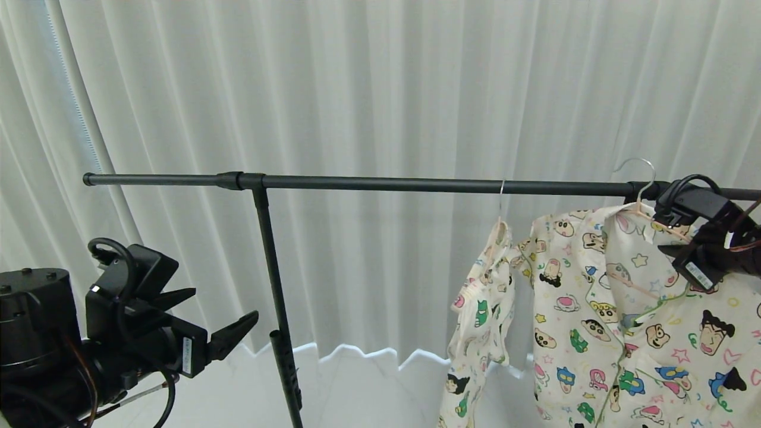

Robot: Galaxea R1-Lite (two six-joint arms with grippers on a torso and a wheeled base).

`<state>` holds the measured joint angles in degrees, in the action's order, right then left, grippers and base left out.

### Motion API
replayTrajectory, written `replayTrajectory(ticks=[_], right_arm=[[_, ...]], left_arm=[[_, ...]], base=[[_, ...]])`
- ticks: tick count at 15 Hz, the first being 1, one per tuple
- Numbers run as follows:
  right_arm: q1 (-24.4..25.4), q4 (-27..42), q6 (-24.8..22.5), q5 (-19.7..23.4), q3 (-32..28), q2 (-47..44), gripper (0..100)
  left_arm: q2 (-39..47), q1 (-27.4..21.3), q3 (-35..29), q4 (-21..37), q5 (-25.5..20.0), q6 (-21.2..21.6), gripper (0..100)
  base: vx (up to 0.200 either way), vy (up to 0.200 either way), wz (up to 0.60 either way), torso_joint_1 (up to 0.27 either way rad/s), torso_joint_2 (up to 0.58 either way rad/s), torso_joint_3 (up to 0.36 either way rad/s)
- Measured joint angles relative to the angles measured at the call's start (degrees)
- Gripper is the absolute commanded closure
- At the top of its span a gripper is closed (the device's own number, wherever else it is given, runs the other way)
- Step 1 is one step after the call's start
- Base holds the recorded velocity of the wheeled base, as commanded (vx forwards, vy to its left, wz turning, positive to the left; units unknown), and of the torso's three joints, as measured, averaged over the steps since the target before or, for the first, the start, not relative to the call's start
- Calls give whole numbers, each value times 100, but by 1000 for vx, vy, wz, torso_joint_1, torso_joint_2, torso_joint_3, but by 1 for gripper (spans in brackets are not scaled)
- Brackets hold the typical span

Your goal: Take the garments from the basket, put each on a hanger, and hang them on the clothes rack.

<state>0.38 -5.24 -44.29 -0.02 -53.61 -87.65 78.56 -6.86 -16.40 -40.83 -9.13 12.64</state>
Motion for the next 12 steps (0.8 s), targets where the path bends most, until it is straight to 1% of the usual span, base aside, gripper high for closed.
replayTrajectory(ticks=[4,8,12], right_arm=[[48,-48,-5,-29,-252,-405,100],[55,-499,-13,-121,-453,-909,100],[59,-523,-10,-137,-603,-1296,100]], left_arm=[[0,-22,6,0,0,0,0],[-30,-160,22,0,0,-4,0],[-48,-333,28,2,5,0,0]], base=[[0,0,0,0,0,0],[0,0,0,0,0,0],[0,0,0,0,0,0]])
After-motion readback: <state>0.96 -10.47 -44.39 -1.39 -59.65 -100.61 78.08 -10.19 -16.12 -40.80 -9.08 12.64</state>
